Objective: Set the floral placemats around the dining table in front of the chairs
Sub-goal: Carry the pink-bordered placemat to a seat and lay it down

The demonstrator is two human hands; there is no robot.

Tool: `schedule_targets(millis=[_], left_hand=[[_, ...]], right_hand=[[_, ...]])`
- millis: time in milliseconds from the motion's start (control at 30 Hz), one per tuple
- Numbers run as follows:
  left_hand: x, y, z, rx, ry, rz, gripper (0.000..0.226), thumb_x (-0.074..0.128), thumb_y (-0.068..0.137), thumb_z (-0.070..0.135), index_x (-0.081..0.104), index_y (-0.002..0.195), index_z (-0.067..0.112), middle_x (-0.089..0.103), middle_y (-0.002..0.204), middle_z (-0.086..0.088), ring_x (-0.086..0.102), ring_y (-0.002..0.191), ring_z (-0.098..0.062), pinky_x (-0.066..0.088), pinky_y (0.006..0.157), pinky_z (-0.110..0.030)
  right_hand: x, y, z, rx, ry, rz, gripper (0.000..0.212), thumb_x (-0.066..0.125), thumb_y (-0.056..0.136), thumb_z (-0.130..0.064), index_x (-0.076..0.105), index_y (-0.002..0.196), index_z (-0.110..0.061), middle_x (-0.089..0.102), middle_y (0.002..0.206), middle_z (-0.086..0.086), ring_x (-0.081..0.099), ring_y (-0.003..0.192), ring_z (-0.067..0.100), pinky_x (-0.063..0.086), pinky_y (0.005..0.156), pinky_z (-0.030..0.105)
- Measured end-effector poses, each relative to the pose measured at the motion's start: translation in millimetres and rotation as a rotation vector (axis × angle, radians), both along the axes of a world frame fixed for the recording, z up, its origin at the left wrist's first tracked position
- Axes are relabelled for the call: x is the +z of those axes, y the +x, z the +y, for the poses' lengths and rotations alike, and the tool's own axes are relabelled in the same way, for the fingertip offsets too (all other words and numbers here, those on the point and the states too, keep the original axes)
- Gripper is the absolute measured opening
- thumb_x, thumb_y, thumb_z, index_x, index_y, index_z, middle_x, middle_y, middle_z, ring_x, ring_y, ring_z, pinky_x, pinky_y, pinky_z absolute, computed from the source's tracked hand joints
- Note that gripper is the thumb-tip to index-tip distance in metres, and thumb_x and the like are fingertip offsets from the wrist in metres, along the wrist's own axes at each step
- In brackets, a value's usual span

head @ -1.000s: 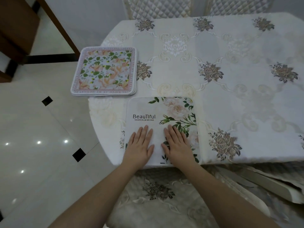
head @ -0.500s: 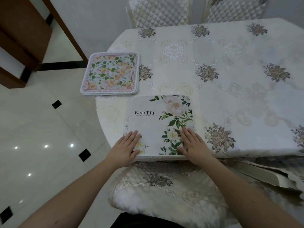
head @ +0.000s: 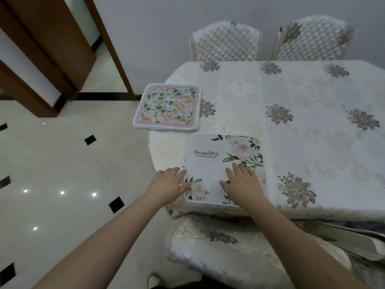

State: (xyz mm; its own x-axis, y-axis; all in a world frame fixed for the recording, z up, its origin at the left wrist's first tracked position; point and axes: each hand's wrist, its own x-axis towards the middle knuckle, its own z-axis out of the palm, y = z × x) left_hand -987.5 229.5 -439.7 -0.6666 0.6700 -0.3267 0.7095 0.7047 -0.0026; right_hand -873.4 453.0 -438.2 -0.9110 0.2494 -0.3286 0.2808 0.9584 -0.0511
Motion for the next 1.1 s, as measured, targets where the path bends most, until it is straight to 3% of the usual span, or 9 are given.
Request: schedule_targets(millis=[100,300,367,467,567,700,900,1100], left_hand=[[15,-7,-39,0.005,0.075,0.099,0.088,0.003,0.085,0.064,0.046,0.146,0.017,0.047,0.15,-0.008,0.042,0.14,-0.027,0.032,0.112,-0.044],[23,-10,-149,0.091,0.145,0.158,0.067,0.025,0.094,0.055,0.06,0.134,0.015,0.058,0.14,-0.01,0.051,0.134,-0.031,0.039,0.108,-0.052],[28,-12,-187,0.142,0.129,0.151,0.073,0.017,0.094,0.057,0.054,0.141,0.017,0.051,0.147,-0.009,0.043,0.14,-0.029,0.032,0.114,-0.05],[34,-12,-244,0.228,0.112,0.129,0.088,-0.007,0.086,0.061,0.026,0.156,0.022,0.022,0.164,-0.004,0.012,0.153,-0.024,0.005,0.123,-0.046],[45,-14,-290,0.297,0.112,0.145,0.092,-0.016,0.08,0.062,0.014,0.158,0.024,0.01,0.167,-0.001,0.001,0.154,-0.021,-0.005,0.123,-0.045],[52,-20,-332,0.364,0.128,0.169,0.09,-0.018,0.079,0.062,0.005,0.159,0.027,0.005,0.167,0.001,-0.002,0.154,-0.019,-0.005,0.123,-0.044],[52,-38,-352,0.406,0.196,0.198,0.084,-0.007,0.086,0.062,0.011,0.158,0.024,0.013,0.166,-0.002,0.005,0.154,-0.023,-0.001,0.122,-0.043],[37,-76,-351,0.369,0.191,0.182,0.08,-0.002,0.09,0.062,0.017,0.158,0.023,0.019,0.165,-0.004,0.01,0.153,-0.024,0.005,0.123,-0.045]], right_hand=[[18,-13,-41,0.045,0.039,0.018,0.064,0.018,0.102,-0.054,0.015,0.156,-0.019,0.009,0.164,0.009,0.011,0.15,0.027,0.009,0.121,0.045],[39,-40,-157,0.088,0.042,0.107,0.059,0.019,0.103,-0.049,0.016,0.156,-0.023,0.013,0.164,0.006,0.014,0.149,0.023,0.011,0.12,0.042],[43,-50,-195,0.105,0.048,0.122,0.06,0.014,0.102,-0.049,0.014,0.156,-0.024,0.013,0.164,0.005,0.015,0.149,0.023,0.01,0.12,0.042],[47,-64,-246,0.154,0.065,0.14,0.06,0.018,0.102,-0.049,0.016,0.156,-0.023,0.018,0.163,0.004,0.018,0.148,0.024,0.012,0.12,0.042],[54,-78,-290,0.184,0.043,0.218,0.066,0.016,0.097,-0.054,0.028,0.153,-0.02,0.034,0.157,0.007,0.032,0.143,0.026,0.021,0.116,0.044],[58,-92,-330,0.234,0.03,0.252,0.08,0.006,0.087,-0.057,0.037,0.15,-0.019,0.042,0.152,0.008,0.038,0.14,0.028,0.024,0.114,0.045],[53,-118,-353,0.243,0.028,0.262,0.064,0.028,0.091,-0.049,0.059,0.134,-0.012,0.061,0.133,0.014,0.058,0.122,0.033,0.044,0.101,0.047],[43,-149,-355,0.233,0.01,0.218,0.072,0.013,0.091,-0.052,0.041,0.147,-0.016,0.046,0.149,0.01,0.041,0.138,0.029,0.031,0.113,0.048]])
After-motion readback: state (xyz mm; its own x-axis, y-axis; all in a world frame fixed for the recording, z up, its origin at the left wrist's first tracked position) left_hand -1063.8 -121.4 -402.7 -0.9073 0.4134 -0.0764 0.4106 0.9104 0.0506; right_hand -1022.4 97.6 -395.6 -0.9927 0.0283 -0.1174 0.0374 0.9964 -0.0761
